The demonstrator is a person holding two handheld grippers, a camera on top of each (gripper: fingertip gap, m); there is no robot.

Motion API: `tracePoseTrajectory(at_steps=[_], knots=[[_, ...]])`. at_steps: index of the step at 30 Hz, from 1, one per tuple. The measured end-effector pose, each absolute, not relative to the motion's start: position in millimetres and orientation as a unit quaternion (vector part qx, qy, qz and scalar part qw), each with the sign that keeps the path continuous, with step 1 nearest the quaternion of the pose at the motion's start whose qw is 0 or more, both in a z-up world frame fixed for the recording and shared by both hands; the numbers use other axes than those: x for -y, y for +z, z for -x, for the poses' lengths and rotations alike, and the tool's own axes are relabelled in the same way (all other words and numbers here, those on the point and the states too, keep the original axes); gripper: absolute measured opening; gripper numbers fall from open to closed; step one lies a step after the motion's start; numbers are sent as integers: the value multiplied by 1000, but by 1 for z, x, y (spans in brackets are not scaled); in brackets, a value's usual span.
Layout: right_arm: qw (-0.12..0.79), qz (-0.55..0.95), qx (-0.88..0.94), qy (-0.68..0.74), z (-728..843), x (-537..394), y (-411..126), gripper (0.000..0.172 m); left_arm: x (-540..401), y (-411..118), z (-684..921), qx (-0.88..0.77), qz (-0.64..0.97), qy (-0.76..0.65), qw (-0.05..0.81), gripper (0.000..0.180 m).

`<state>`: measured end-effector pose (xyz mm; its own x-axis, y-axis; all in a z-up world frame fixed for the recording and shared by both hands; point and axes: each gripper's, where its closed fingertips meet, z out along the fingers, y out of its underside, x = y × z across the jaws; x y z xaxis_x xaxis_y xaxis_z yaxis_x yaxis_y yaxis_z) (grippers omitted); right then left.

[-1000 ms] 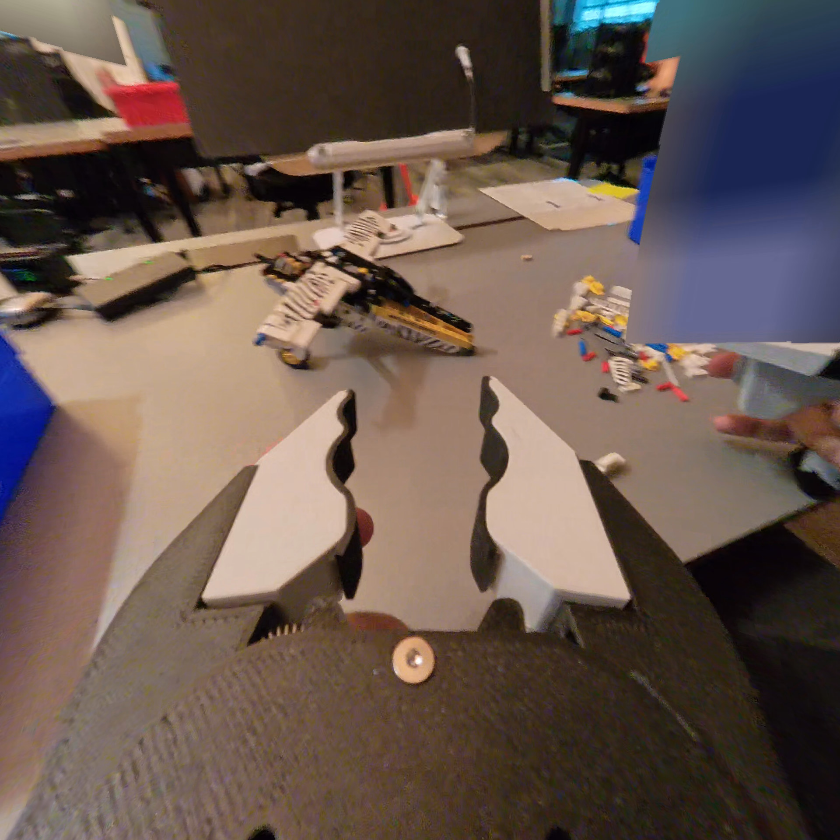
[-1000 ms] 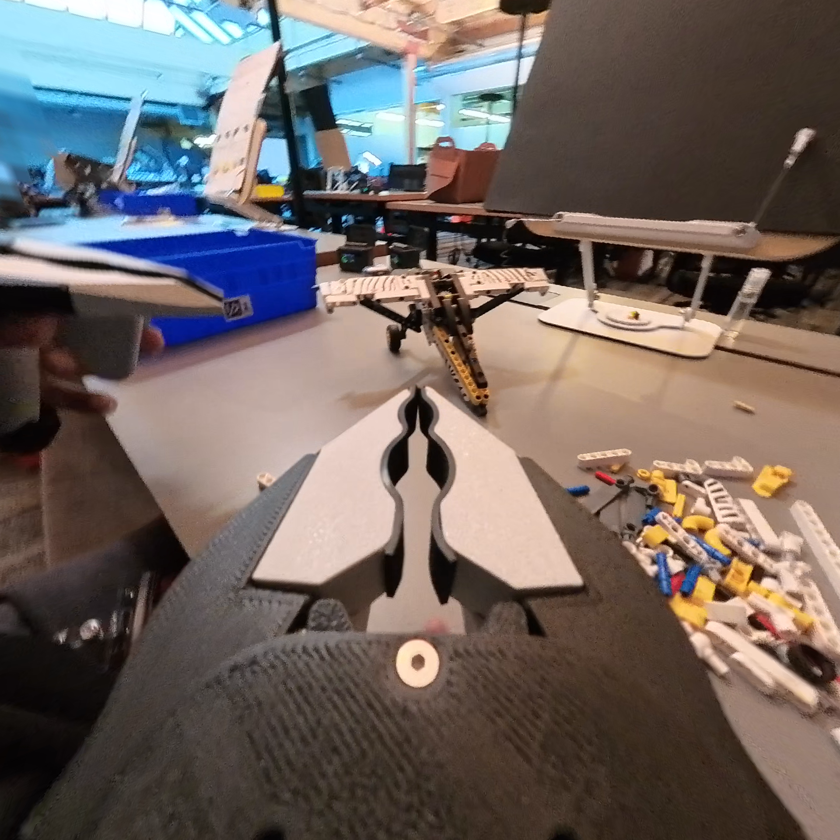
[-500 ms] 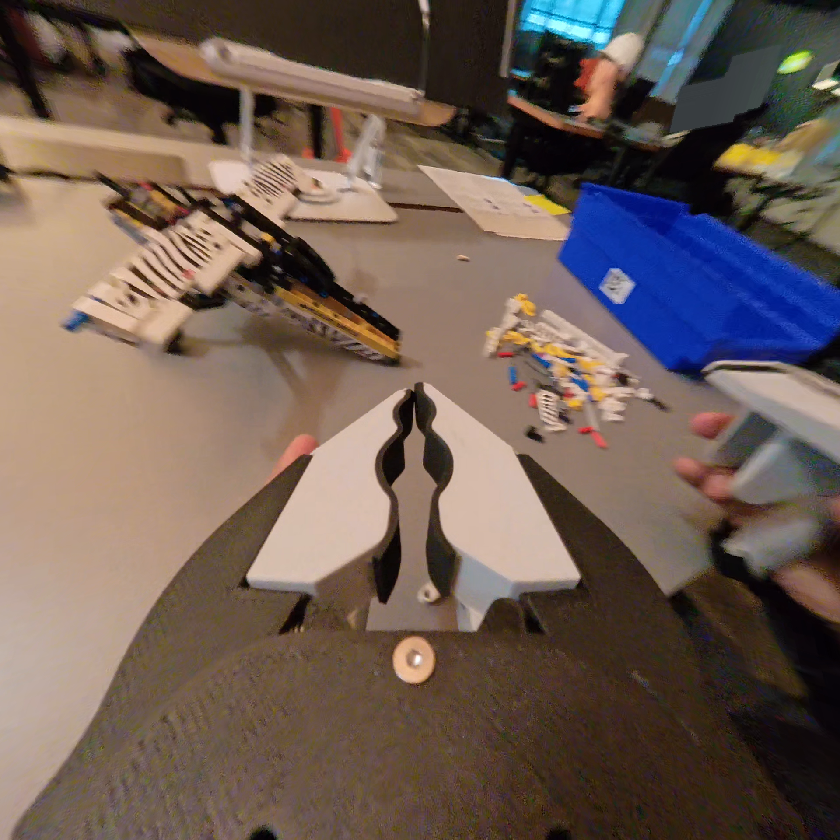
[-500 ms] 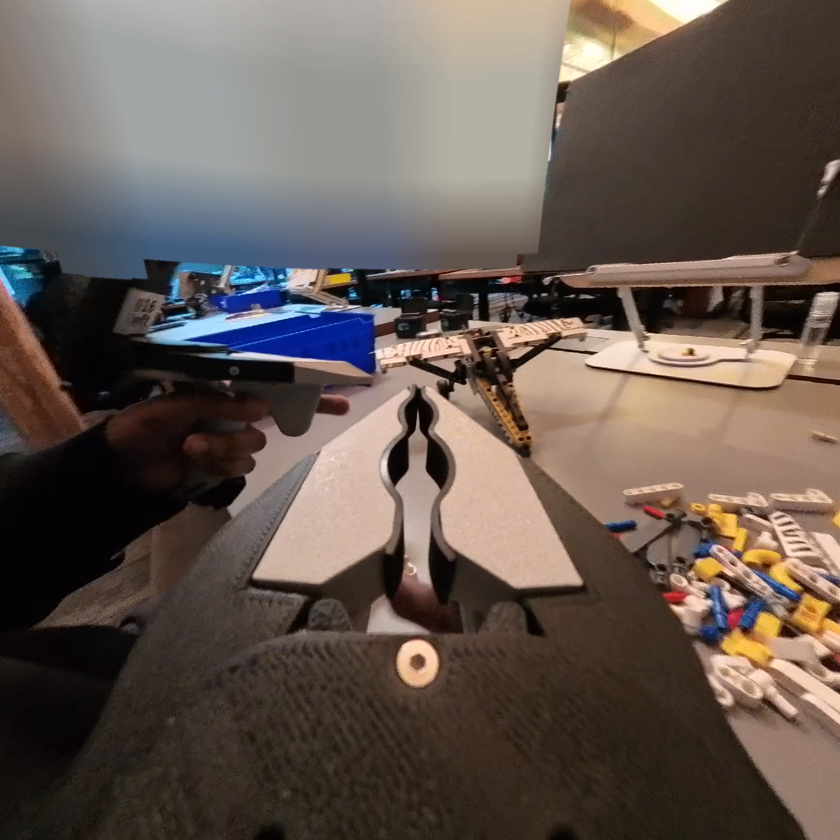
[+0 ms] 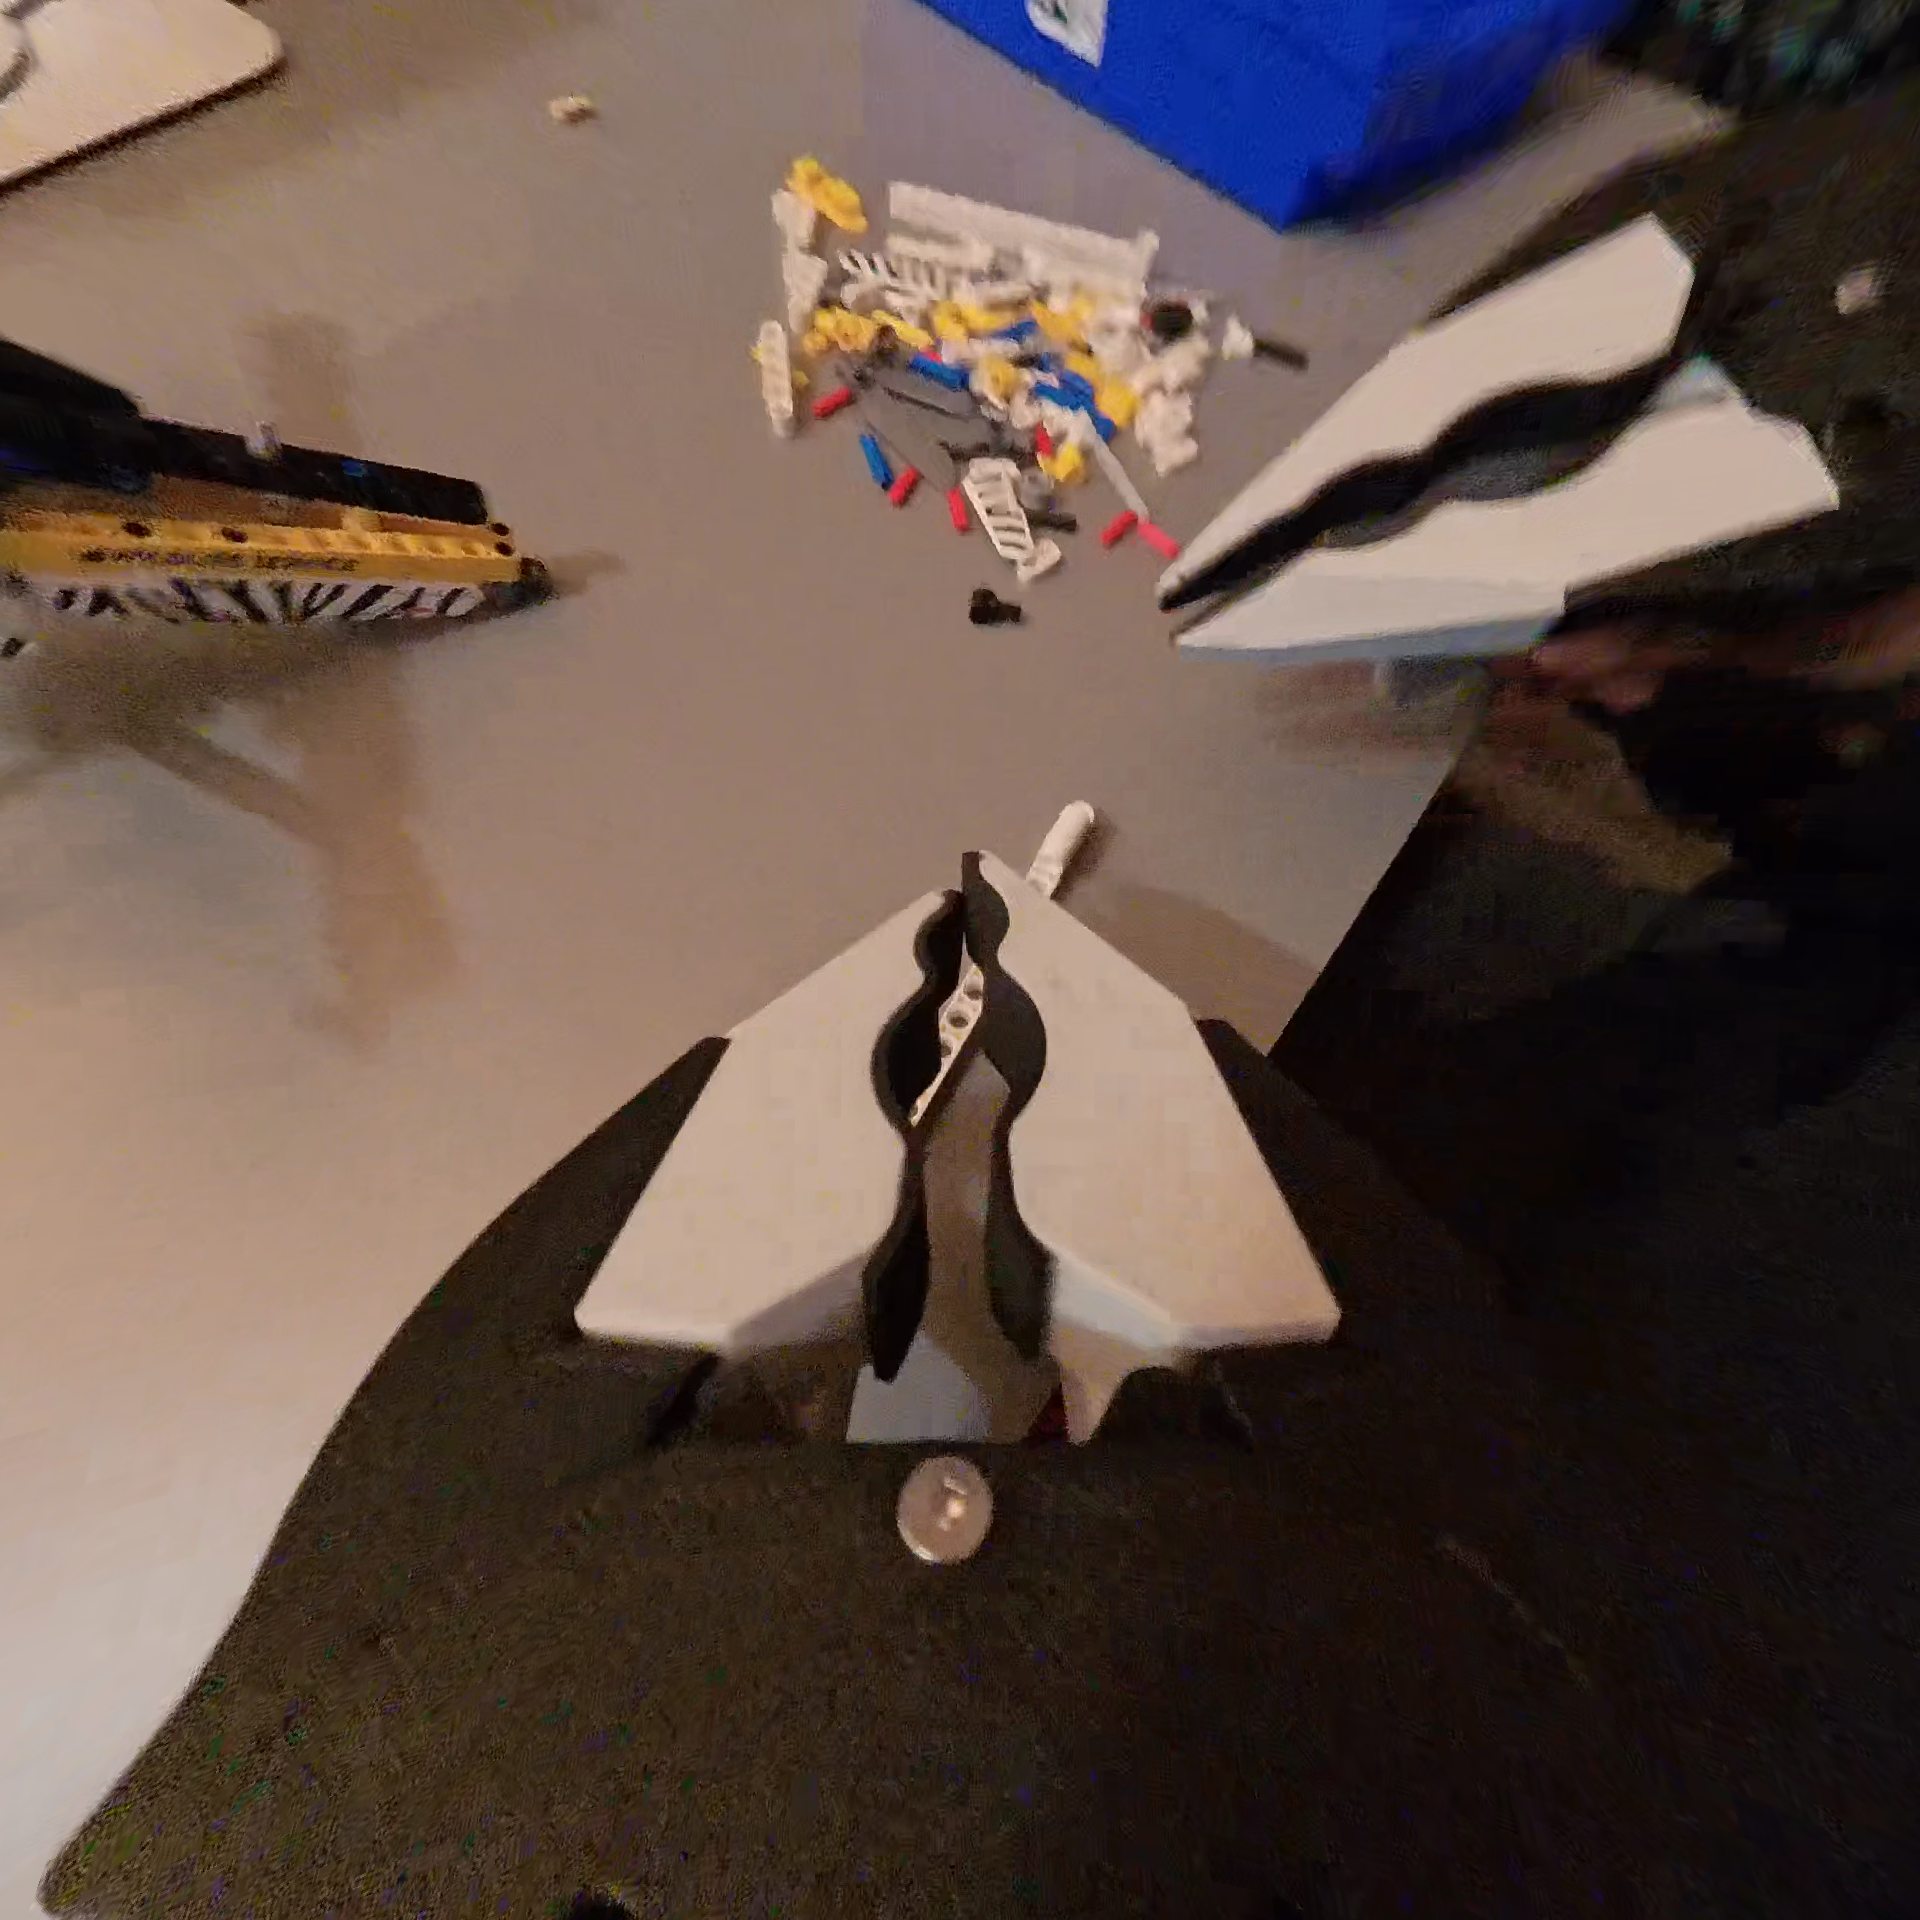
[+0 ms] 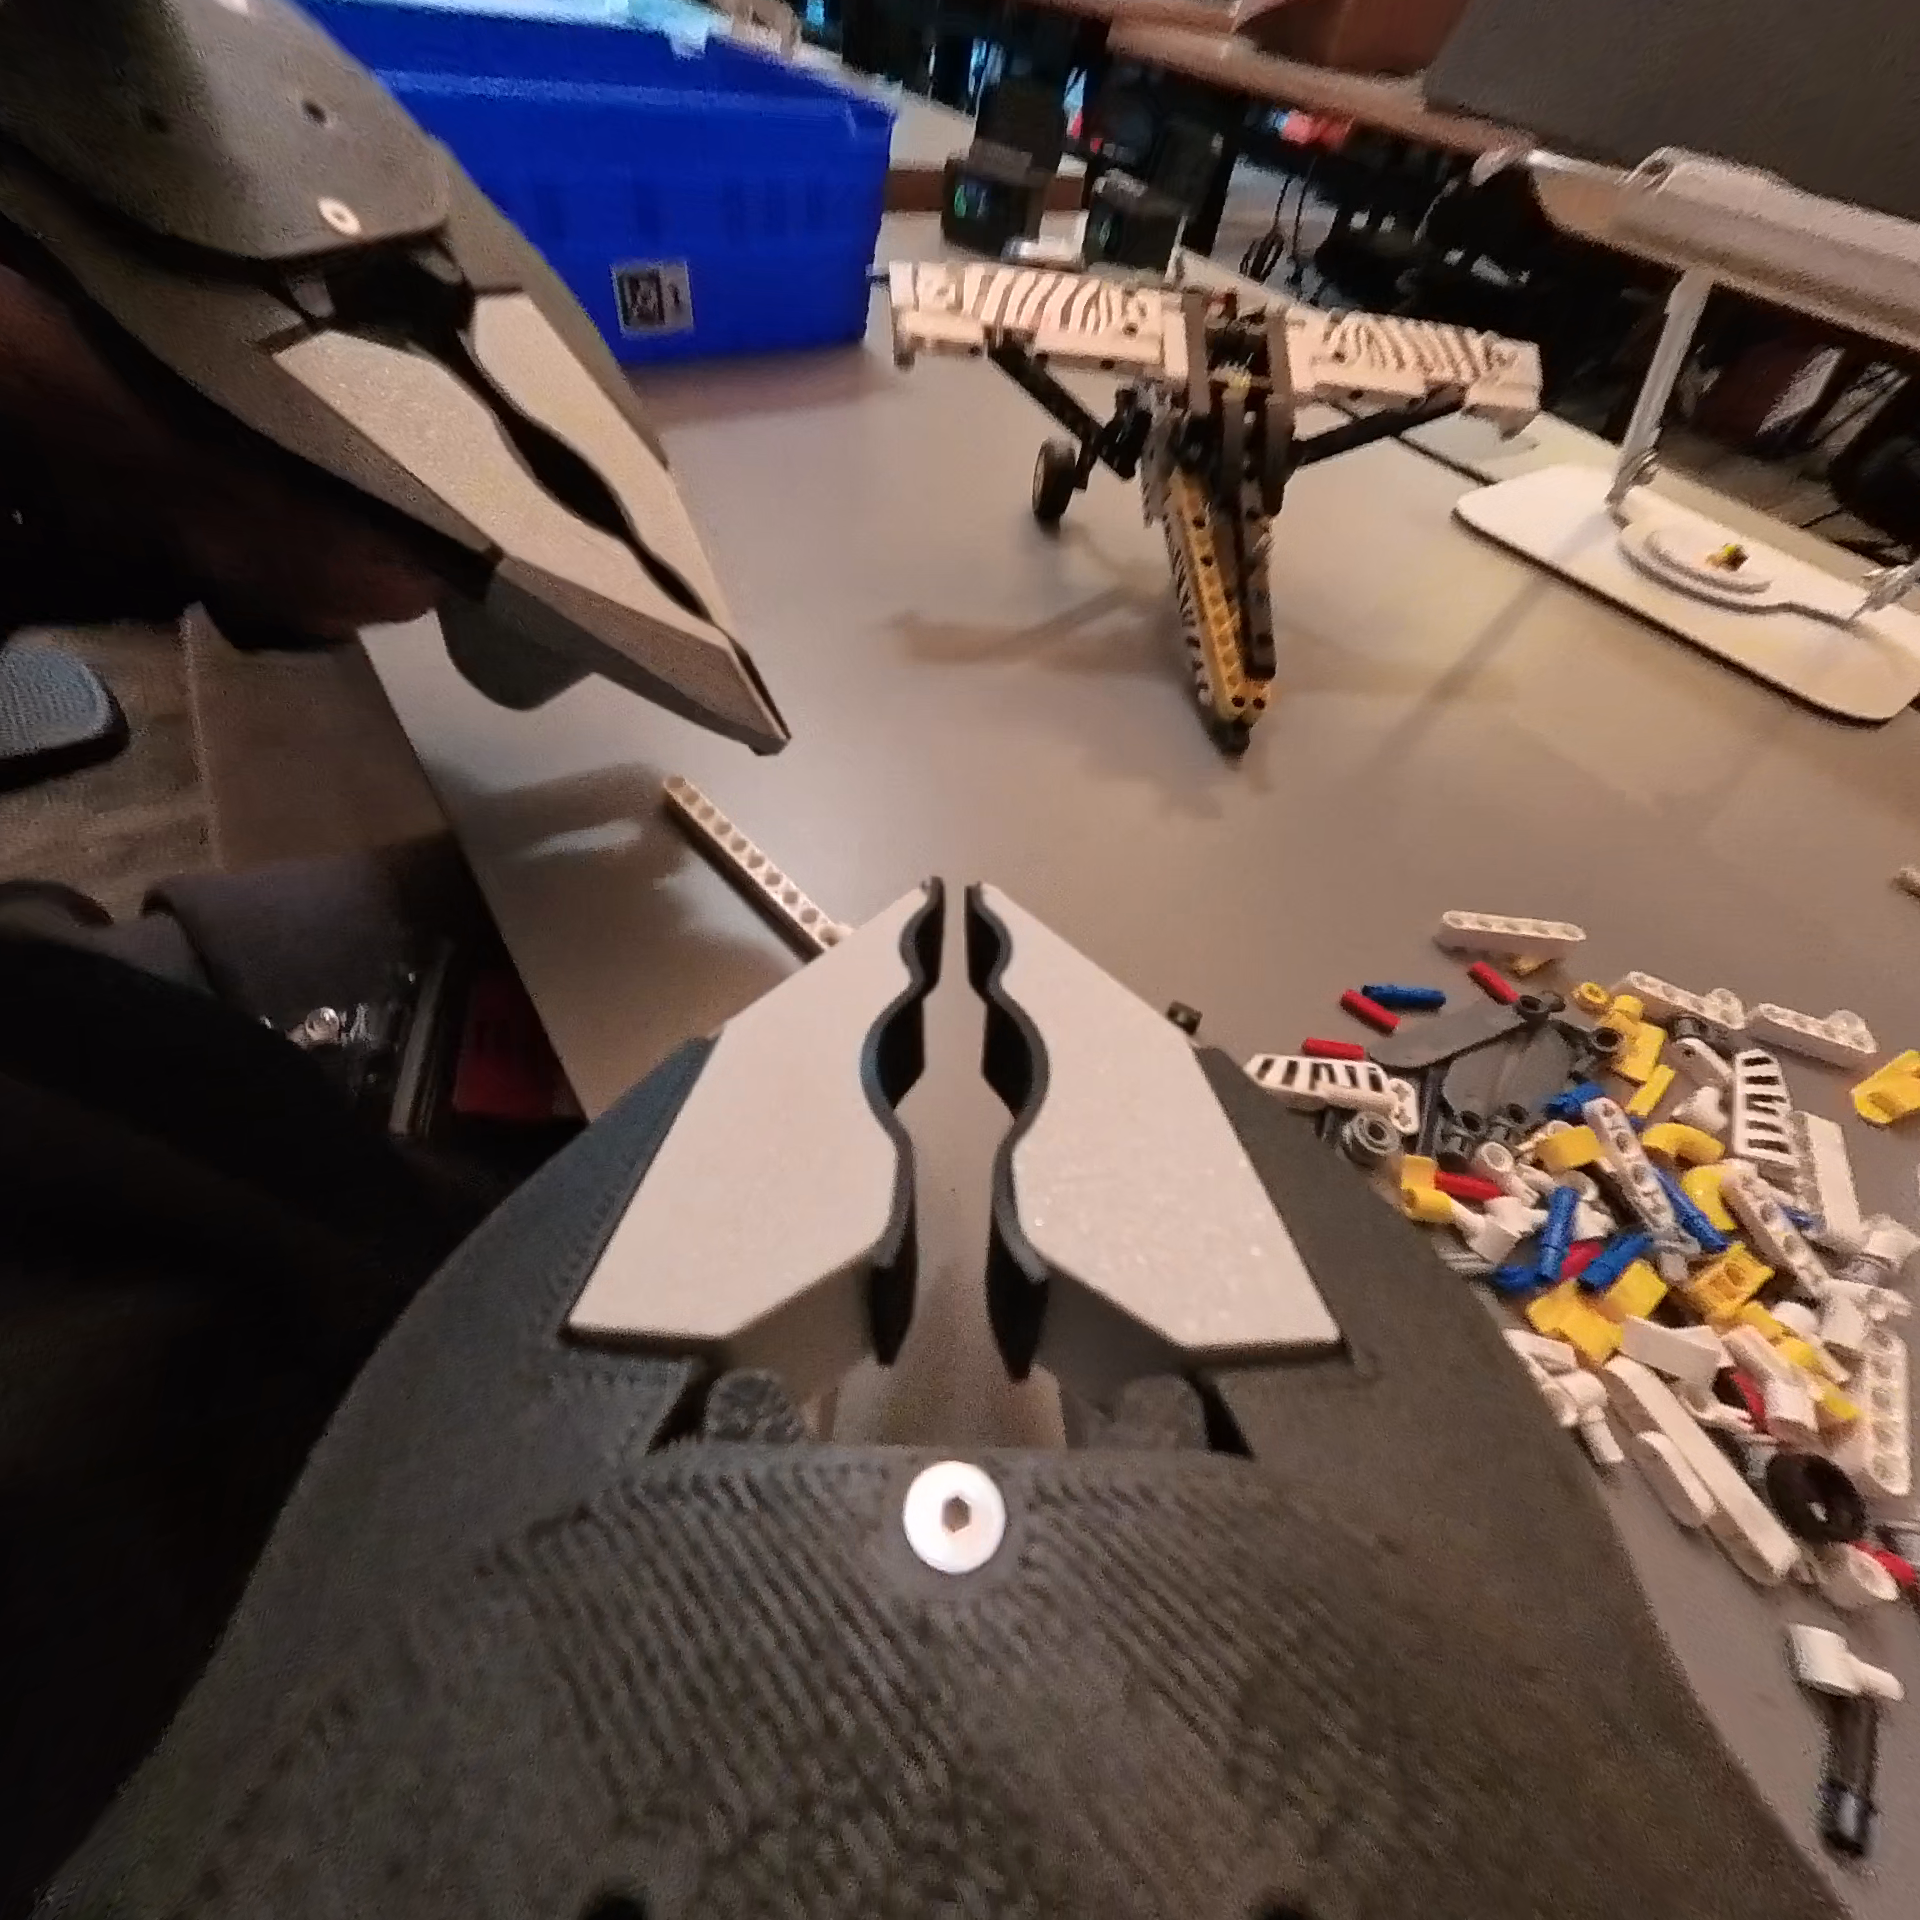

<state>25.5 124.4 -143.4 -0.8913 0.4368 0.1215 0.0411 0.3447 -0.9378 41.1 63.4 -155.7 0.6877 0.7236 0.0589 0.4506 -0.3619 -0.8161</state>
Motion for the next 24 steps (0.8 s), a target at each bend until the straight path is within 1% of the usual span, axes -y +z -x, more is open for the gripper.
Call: tracePoseTrajectory(at_steps=[3, 5, 6, 7, 8, 11, 13, 18, 24], knots=[[168, 127, 826, 523, -25, -123, -154, 0, -62, -172, -38, 332, 852, 171, 367, 1], [175, 97, 840, 504, -24, -123, -160, 0, -69, -181, -44, 294, 879, 156, 341, 7], [179, 82, 848, 492, -24, -123, -164, 0, -72, -185, -46, 279, 890, 149, 328, 13], [178, 70, 856, 480, -23, -122, -168, 4, -75, -187, -47, 265, 897, 145, 322, 18], [174, 60, 864, 469, -22, -122, -172, 8, -78, -187, -48, 253, 902, 139, 322, 18], [156, 32, 878, 452, -23, -118, -179, 7, -84, -187, -48, 244, 904, 120, 329, 21], [137, 14, 878, 459, -26, -113, -179, 0, -84, -189, -43, 246, 904, 116, 330, 21], [65, -1, 880, 470, -31, -106, -181, 2, -83, -198, -41, 239, 913, 87, 320, 24], [20, -16, 882, 471, -31, -105, -182, 4, -87, -201, -42, 231, 915, 63, 326, 24]])
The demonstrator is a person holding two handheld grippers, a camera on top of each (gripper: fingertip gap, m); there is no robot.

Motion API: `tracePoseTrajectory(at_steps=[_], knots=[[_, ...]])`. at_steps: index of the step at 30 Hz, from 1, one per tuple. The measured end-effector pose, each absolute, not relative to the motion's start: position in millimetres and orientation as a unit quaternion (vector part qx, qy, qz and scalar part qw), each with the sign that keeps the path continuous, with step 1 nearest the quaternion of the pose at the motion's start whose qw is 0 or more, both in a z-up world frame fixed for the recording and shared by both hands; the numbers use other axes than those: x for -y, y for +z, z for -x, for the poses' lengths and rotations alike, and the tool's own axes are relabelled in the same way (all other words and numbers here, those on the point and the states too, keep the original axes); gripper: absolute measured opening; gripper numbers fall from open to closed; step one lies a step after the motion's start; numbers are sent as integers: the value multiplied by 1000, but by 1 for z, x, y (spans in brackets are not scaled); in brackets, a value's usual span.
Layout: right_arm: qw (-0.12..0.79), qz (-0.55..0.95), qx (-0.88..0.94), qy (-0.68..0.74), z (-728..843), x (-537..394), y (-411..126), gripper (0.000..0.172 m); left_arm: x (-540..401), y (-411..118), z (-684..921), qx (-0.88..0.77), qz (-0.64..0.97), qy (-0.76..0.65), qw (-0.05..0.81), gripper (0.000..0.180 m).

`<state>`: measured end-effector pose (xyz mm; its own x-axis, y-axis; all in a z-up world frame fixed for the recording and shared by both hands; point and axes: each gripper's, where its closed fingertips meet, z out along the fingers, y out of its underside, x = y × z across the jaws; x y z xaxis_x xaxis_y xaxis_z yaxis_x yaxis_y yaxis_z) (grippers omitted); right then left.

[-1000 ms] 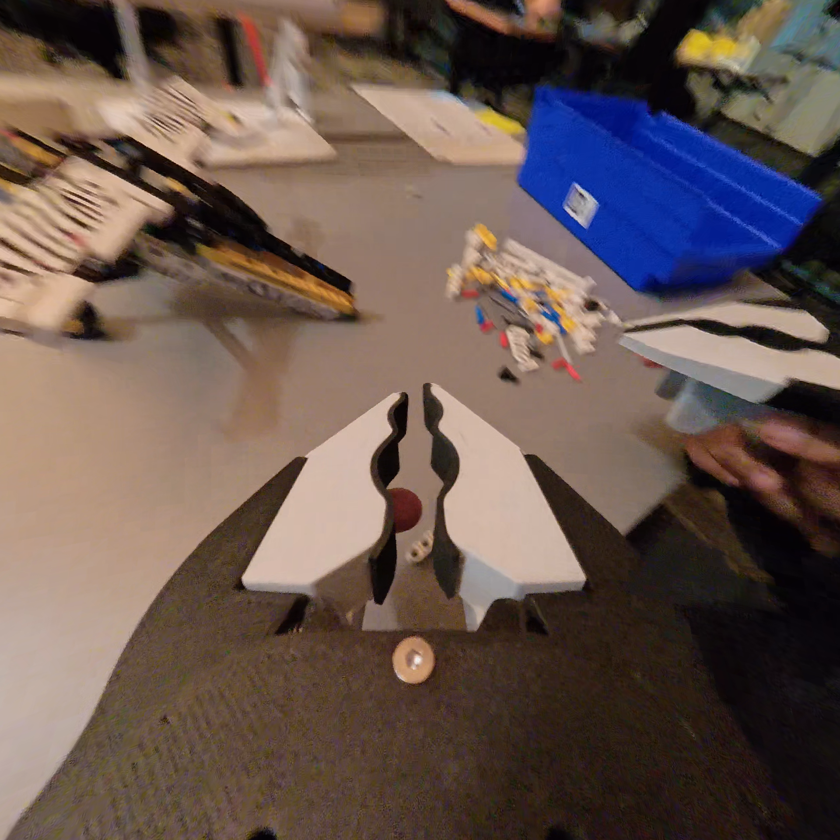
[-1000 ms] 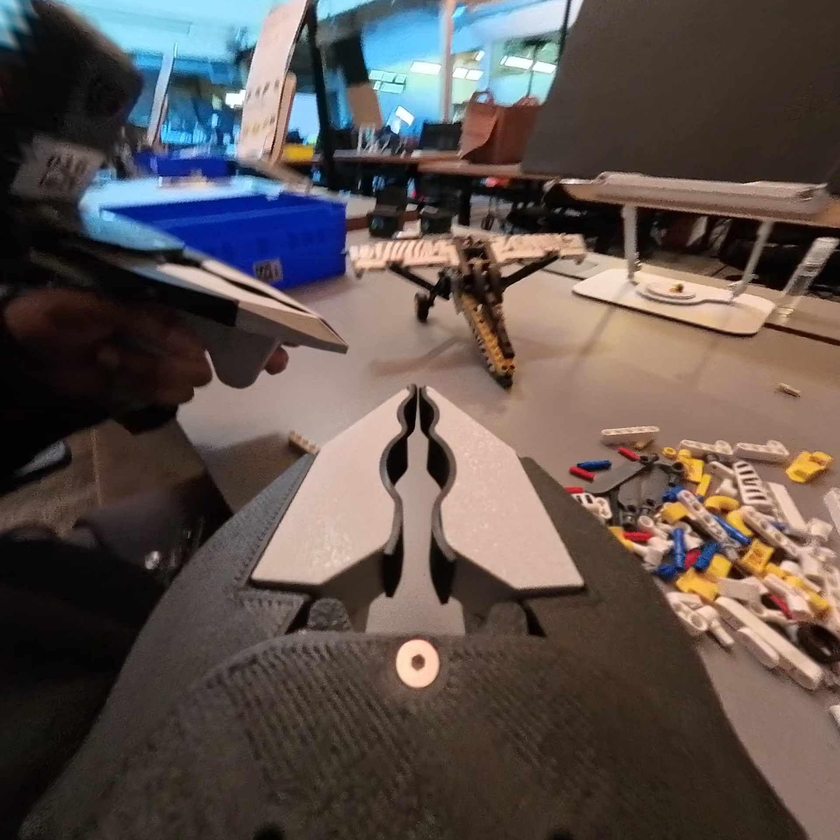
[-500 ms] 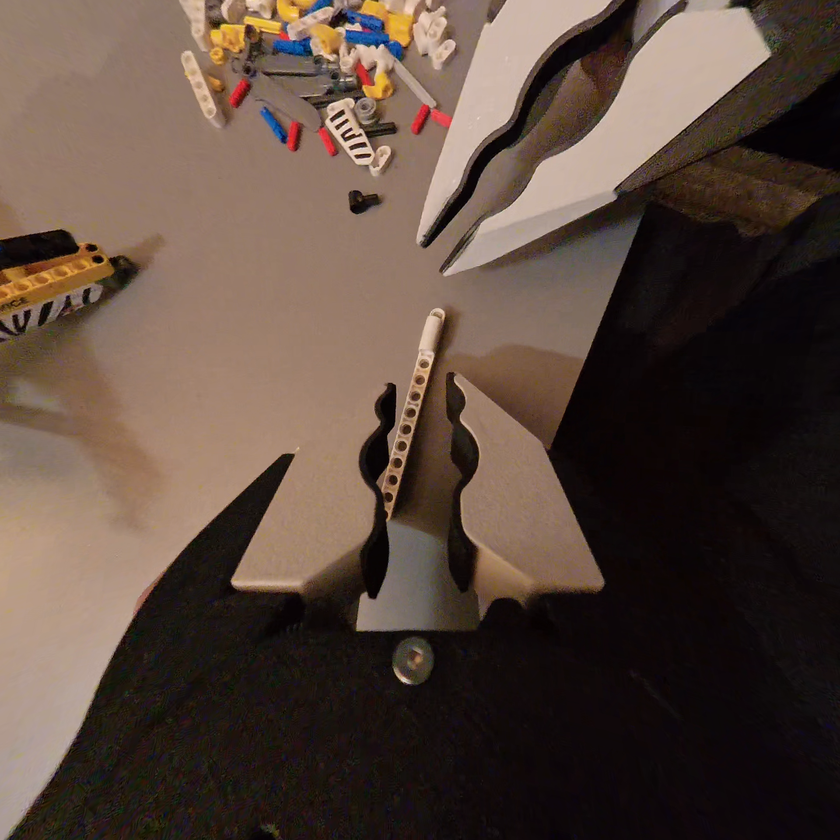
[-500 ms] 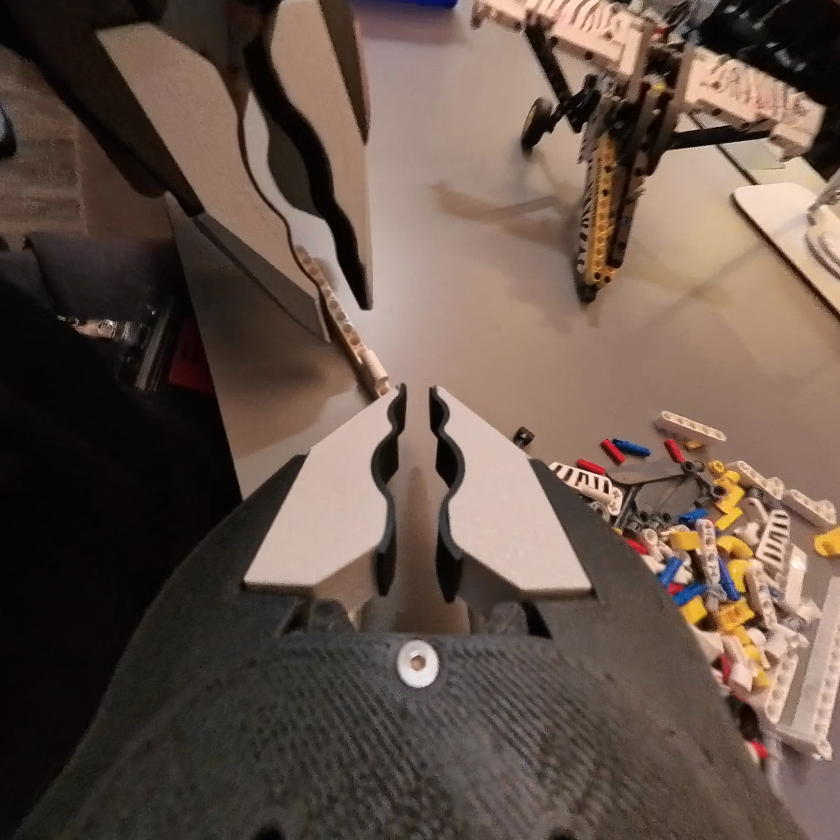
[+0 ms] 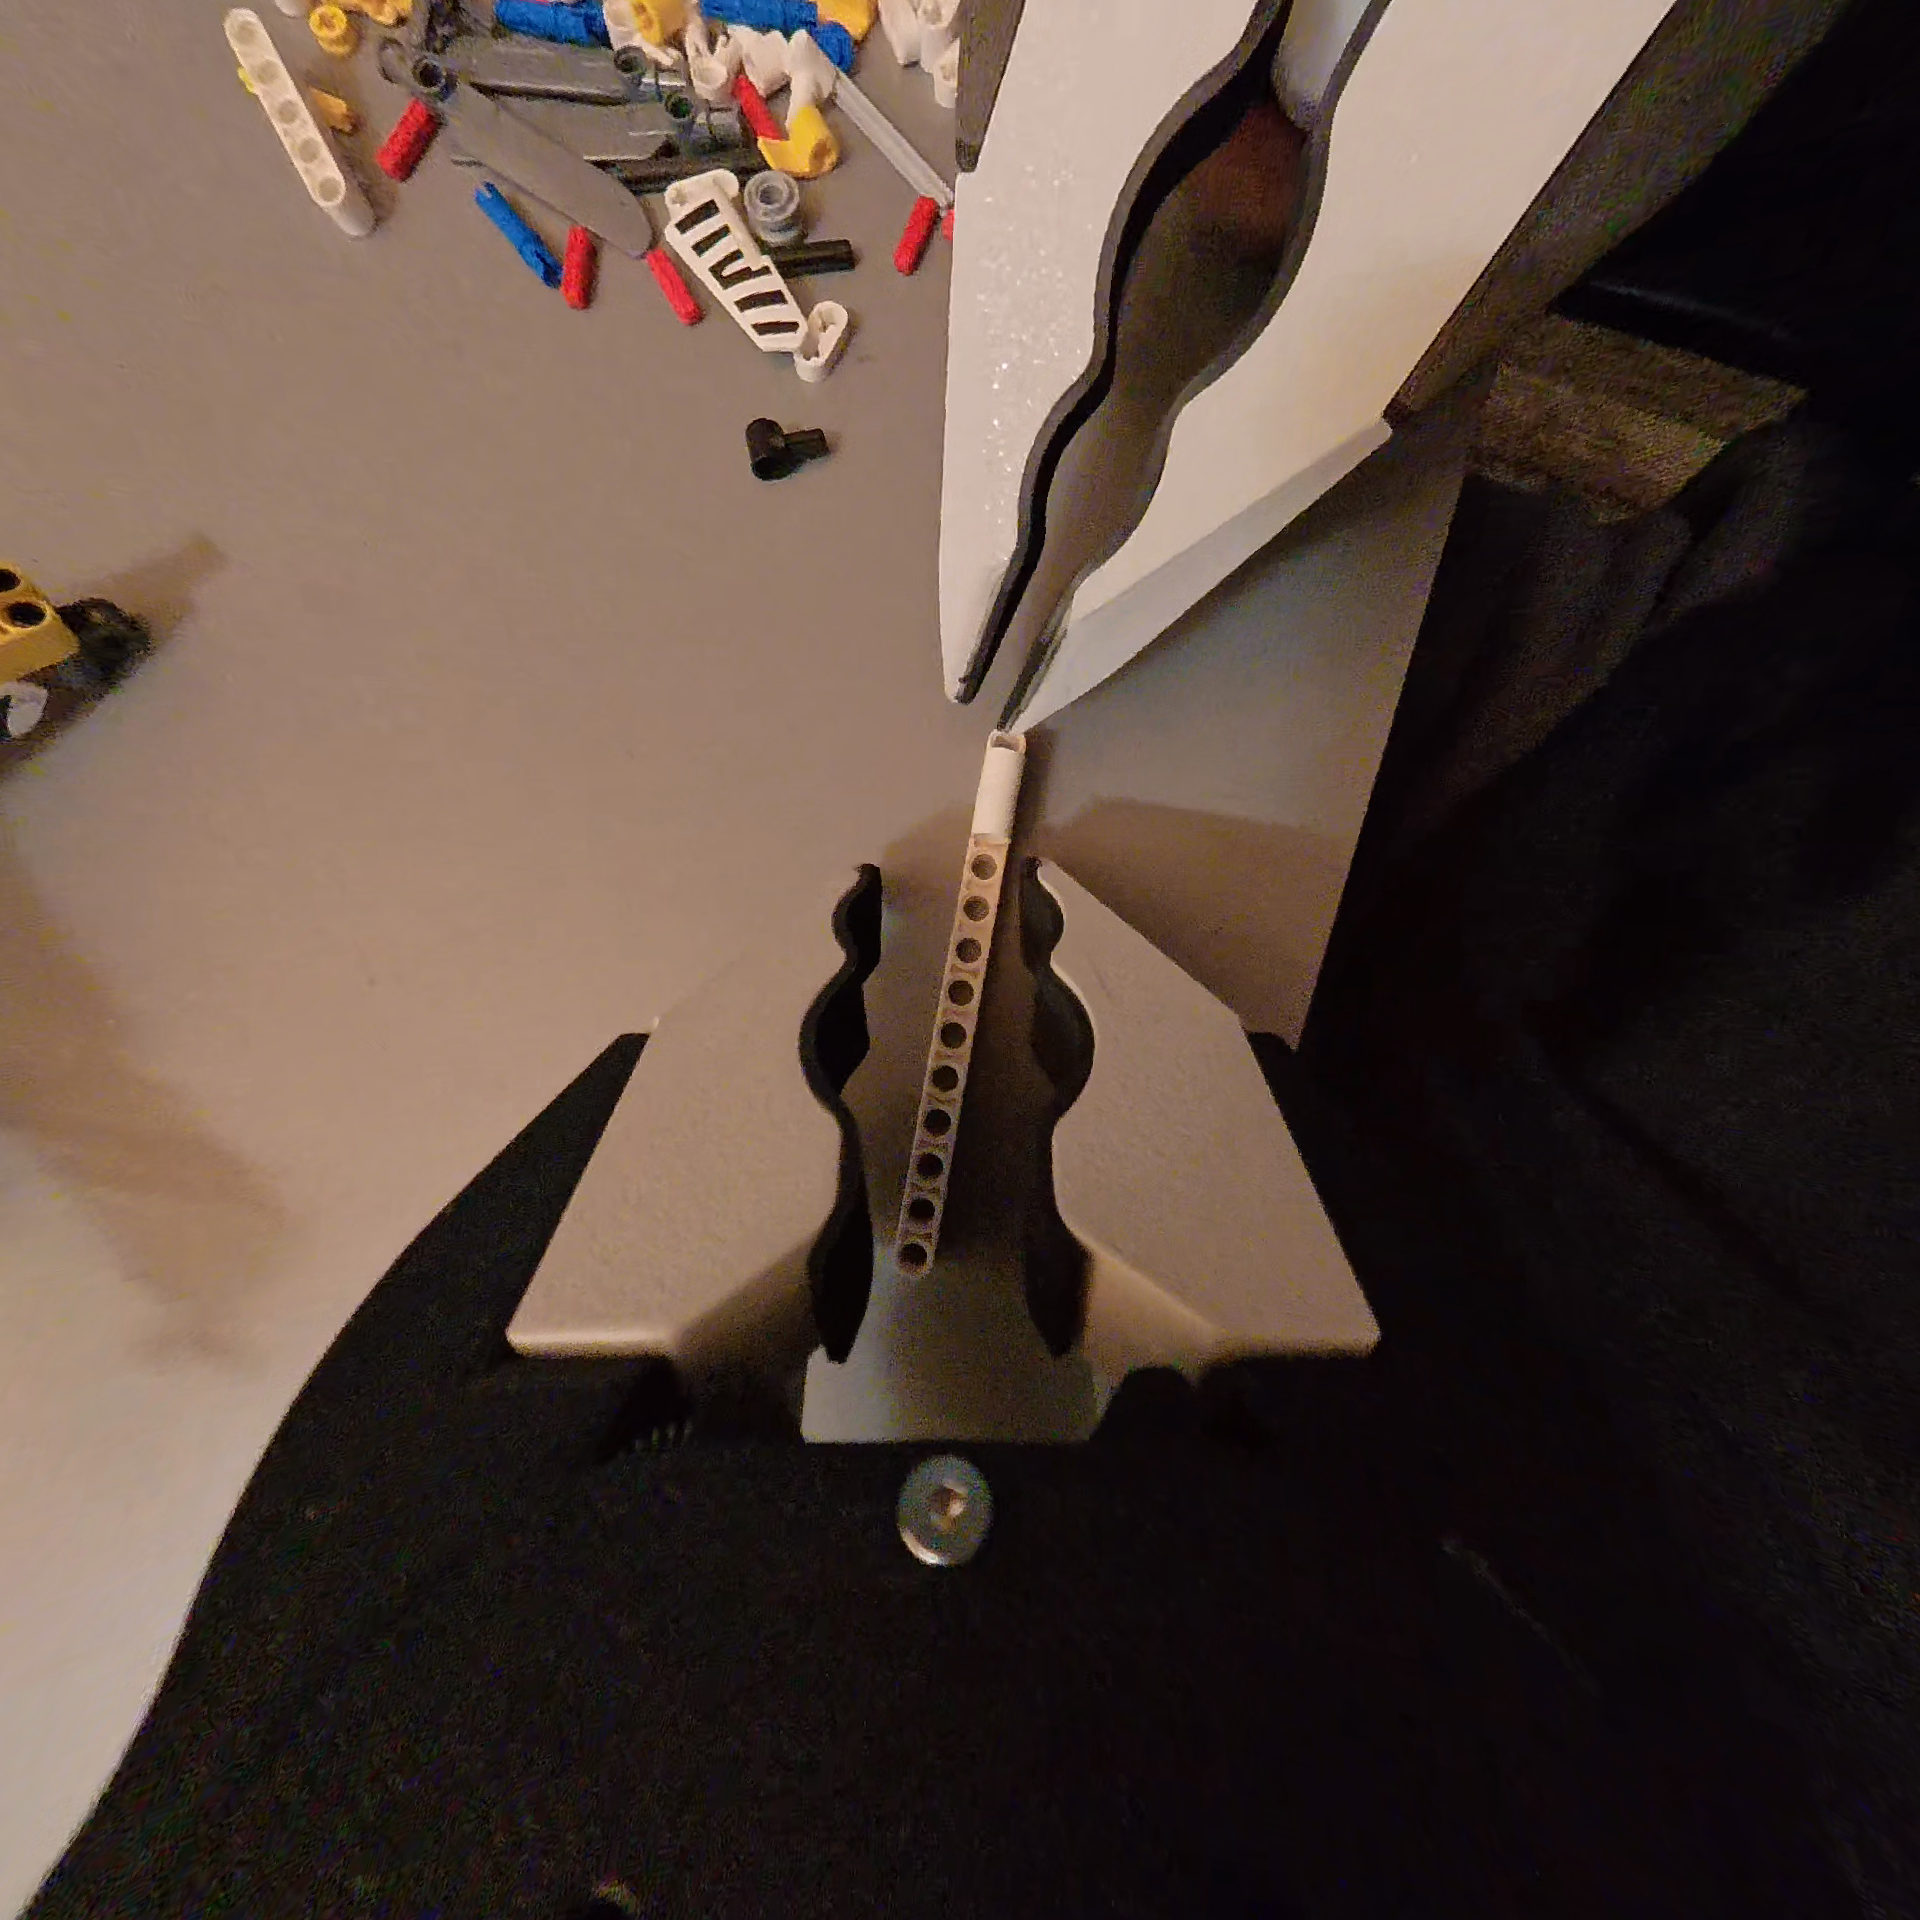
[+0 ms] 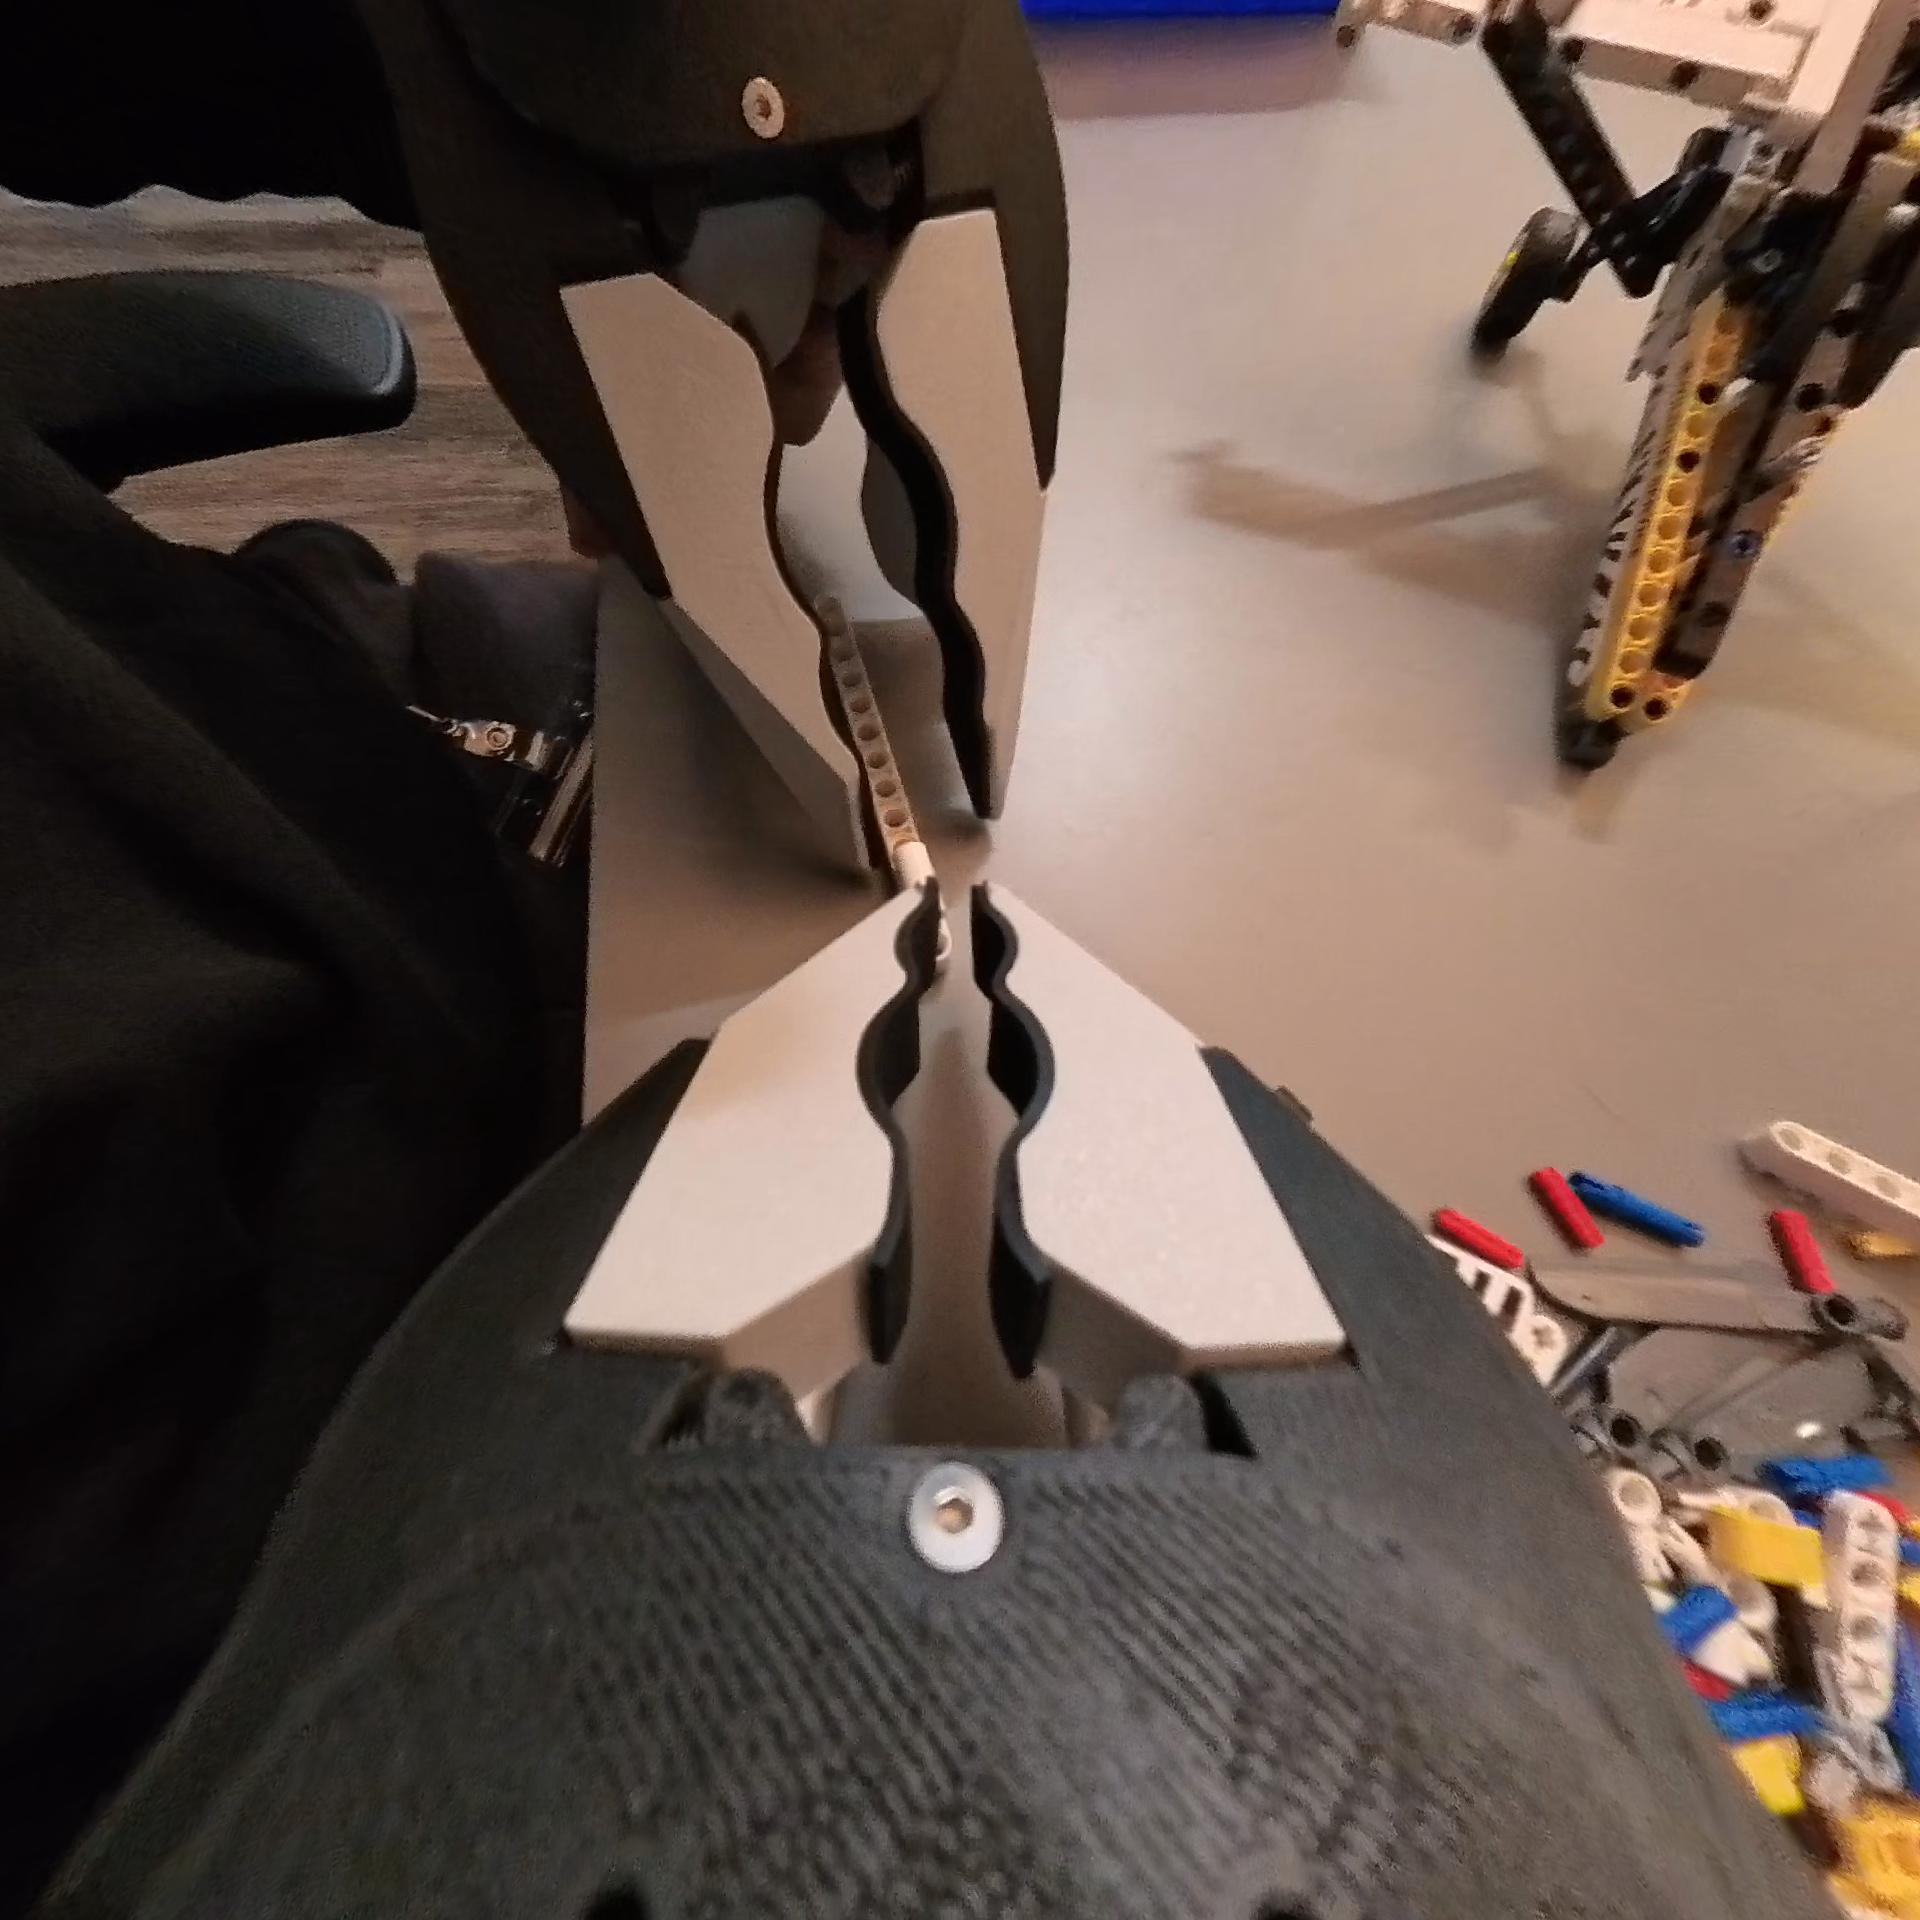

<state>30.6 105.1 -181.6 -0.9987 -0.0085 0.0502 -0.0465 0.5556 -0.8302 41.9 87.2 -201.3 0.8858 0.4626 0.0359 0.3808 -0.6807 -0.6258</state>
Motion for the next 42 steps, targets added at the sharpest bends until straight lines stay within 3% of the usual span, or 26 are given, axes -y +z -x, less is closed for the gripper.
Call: tracePoseTrajectory(at_steps=[7, 12, 16, 29, 42], knots=[[-15, -40, 891, 452, -33, -102, -189, 2, -93, -204, -41, 222, 913, 55, 338, 27], [-27, -63, 892, 447, -37, -99, -190, 6, -93, -205, -39, 215, 911, 63, 347, 6], [-19, -69, 892, 446, -35, -95, -191, 13, -91, -205, -41, 208, 912, 58, 349, 5], [-37, -132, 901, 412, -45, -93, -201, 5, -92, -207, -47, 134, 916, 78, 369, 7], [-113, -90, 895, 422, -43, -93, -196, 5, -91, -208, -45, 145, 915, 76, 369, 8]])
